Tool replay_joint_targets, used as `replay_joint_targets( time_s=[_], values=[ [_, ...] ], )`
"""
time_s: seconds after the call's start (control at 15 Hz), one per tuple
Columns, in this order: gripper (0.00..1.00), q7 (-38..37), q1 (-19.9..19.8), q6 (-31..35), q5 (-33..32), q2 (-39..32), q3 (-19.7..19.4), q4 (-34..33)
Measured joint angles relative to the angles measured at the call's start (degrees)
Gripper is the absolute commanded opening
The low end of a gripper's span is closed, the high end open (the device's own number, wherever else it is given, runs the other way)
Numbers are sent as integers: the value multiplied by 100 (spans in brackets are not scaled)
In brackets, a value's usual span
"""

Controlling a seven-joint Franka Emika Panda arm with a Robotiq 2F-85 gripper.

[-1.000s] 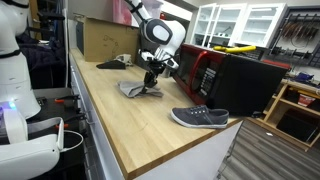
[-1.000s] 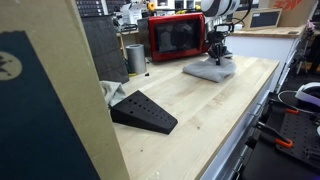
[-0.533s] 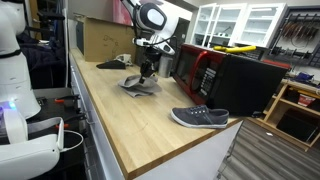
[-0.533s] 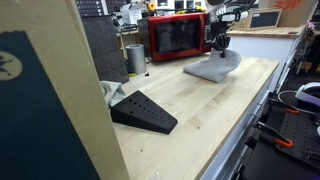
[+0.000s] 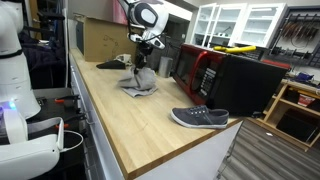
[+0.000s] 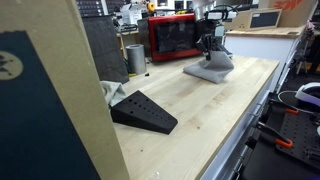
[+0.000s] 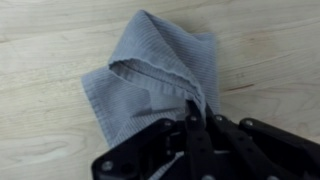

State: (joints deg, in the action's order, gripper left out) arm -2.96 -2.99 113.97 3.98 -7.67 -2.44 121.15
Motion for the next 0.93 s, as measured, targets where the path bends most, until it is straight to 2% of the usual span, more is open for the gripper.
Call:
replay_joint_targets(
  time_s=[0.4, 0.8, 0.87, 0.93],
  values=[
    [1, 0, 259, -136, 980, 123, 351, -61],
    [1, 53, 448, -798, 1850, 148, 575, -127],
    [30, 75, 463, -1014, 2026, 146, 607, -153],
    [32, 129, 477, -1272, 2194, 143, 631, -183]
  ],
)
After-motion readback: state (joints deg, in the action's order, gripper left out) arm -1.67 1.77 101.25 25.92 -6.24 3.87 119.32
